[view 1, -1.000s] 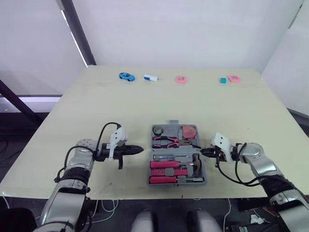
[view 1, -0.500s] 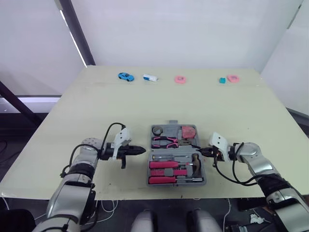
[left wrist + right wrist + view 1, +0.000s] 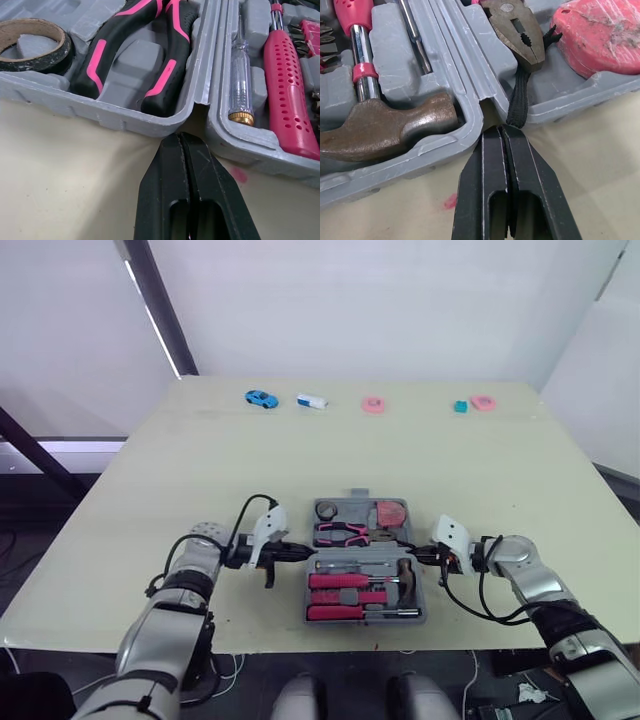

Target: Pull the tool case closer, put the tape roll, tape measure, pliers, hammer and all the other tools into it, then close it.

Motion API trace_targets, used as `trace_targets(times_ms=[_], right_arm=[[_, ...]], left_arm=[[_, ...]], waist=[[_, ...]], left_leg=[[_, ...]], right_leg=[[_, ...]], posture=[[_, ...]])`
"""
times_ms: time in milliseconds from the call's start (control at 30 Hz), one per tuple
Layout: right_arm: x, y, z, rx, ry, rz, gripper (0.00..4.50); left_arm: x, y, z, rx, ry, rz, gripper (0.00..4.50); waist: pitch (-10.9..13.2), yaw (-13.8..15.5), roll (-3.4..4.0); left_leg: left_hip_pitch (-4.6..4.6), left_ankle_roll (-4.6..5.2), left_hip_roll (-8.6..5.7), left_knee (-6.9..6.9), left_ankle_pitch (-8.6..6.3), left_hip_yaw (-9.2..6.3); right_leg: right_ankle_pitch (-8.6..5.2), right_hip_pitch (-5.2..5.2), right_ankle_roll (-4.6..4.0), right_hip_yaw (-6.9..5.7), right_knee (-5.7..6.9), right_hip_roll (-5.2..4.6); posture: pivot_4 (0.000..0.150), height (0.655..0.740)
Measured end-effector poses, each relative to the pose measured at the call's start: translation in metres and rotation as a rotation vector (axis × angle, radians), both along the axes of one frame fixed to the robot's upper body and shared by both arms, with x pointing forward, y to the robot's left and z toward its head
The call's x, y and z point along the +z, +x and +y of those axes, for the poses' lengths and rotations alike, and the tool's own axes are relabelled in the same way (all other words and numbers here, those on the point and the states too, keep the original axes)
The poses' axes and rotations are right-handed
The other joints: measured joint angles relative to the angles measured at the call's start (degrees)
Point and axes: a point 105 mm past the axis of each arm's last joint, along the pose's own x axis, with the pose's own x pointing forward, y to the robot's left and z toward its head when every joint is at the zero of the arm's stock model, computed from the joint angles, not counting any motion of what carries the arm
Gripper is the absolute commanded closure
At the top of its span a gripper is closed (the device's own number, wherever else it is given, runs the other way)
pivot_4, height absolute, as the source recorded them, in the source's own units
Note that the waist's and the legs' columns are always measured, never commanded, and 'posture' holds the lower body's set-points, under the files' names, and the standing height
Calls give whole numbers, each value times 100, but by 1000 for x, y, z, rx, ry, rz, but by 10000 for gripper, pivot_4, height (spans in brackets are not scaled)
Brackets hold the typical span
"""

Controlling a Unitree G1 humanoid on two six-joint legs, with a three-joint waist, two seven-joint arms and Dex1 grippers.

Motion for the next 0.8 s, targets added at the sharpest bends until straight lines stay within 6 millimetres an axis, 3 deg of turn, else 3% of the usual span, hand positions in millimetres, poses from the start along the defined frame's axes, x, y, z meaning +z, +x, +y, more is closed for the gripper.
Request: trace_targets(times_ms=[433, 800], right_arm=[[0, -1, -1, 6, -3, 10, 45000], [-1, -15, -5, 29, -12, 76, 45000]], left_arm=[[-3, -3, -9, -27, -28, 20, 44652], [-7, -16, -13, -90, -53, 63, 44652]], waist=[[0, 4, 0], [0, 5, 0]], left_leg=[[-1, 0, -1, 2, 0, -1], [-3, 0, -1, 0, 0, -3]], right_leg=[[1, 2, 1, 1, -2, 0], [0, 2, 1, -1, -4, 0]], posture=[[1500, 7395], [1500, 7395]])
